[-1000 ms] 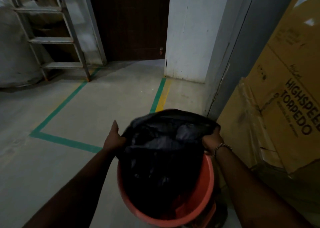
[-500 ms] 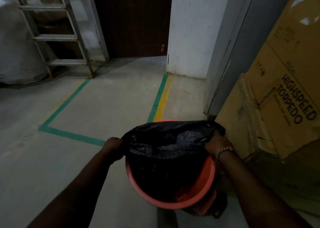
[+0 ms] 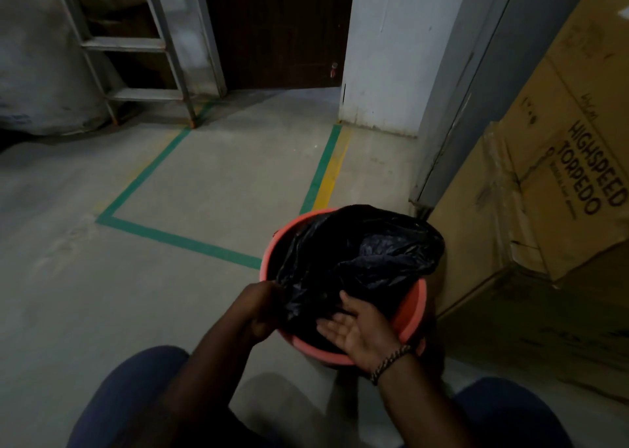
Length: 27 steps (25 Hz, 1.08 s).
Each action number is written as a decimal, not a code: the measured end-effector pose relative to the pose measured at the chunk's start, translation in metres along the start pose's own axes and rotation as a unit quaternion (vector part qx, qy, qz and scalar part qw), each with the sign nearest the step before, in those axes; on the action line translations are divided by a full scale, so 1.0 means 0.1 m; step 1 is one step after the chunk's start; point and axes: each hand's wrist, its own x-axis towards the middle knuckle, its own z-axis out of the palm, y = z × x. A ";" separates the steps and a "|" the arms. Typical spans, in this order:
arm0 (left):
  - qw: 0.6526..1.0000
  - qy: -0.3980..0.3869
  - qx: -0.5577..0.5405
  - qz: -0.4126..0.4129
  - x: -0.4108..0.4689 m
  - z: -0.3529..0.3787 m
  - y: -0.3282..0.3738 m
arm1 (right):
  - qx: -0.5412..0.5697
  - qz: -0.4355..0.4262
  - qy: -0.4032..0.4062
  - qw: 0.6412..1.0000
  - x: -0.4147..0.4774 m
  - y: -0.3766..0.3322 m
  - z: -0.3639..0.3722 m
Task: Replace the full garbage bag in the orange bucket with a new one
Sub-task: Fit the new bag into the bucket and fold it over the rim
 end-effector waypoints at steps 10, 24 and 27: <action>0.960 0.147 0.174 0.166 -0.16 0.07 -0.27 | -0.222 -0.163 0.168 0.947 0.15 0.04 0.00; 0.990 0.023 -0.088 0.107 -0.05 0.20 0.12 | -0.772 -0.470 0.114 0.412 -0.31 -0.07 0.16; 0.981 -0.033 -0.140 0.134 0.08 0.38 0.16 | -0.700 -0.526 0.174 0.451 -0.23 -0.32 0.02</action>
